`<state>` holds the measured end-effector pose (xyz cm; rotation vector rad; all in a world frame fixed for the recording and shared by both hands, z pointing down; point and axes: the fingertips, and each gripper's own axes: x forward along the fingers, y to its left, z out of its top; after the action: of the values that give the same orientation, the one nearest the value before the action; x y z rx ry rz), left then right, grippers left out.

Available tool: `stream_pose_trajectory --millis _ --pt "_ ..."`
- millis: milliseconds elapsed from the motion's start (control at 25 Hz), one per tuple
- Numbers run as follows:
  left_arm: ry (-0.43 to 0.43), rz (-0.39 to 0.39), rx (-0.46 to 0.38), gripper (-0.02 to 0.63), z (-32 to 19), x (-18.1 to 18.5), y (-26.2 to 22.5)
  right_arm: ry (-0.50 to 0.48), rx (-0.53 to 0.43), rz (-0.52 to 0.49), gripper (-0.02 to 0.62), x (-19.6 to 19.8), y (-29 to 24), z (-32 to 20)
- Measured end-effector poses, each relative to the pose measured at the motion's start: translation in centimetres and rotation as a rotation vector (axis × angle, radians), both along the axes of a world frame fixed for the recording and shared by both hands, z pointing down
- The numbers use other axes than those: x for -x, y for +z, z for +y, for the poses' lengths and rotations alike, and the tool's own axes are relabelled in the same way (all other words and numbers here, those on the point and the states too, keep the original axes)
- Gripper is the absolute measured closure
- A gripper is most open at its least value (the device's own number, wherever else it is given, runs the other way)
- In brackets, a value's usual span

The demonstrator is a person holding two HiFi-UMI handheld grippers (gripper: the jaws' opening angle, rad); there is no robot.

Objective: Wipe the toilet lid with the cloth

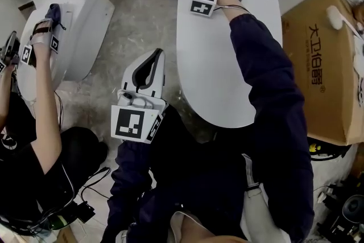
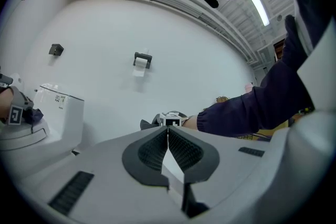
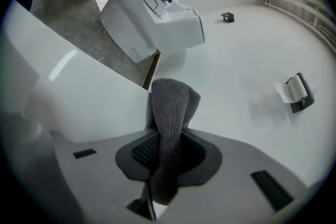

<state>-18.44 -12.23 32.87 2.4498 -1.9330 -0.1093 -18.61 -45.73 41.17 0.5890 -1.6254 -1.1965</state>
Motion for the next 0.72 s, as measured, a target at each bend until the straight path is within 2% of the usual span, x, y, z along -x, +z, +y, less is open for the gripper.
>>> stream_pose_trajectory --millis 320,720 --pt "-0.015 -0.002 0.001 0.589 -0.8 0.3 0.3 -0.037 0.132 0.089 0.518 -0.9 0.9 4.0" --pt "-0.028 0.001 -0.035 0.589 -1.0 0.7 -1.5 -0.066 0.252 0.103 0.518 -2.0 1.7 11.2"
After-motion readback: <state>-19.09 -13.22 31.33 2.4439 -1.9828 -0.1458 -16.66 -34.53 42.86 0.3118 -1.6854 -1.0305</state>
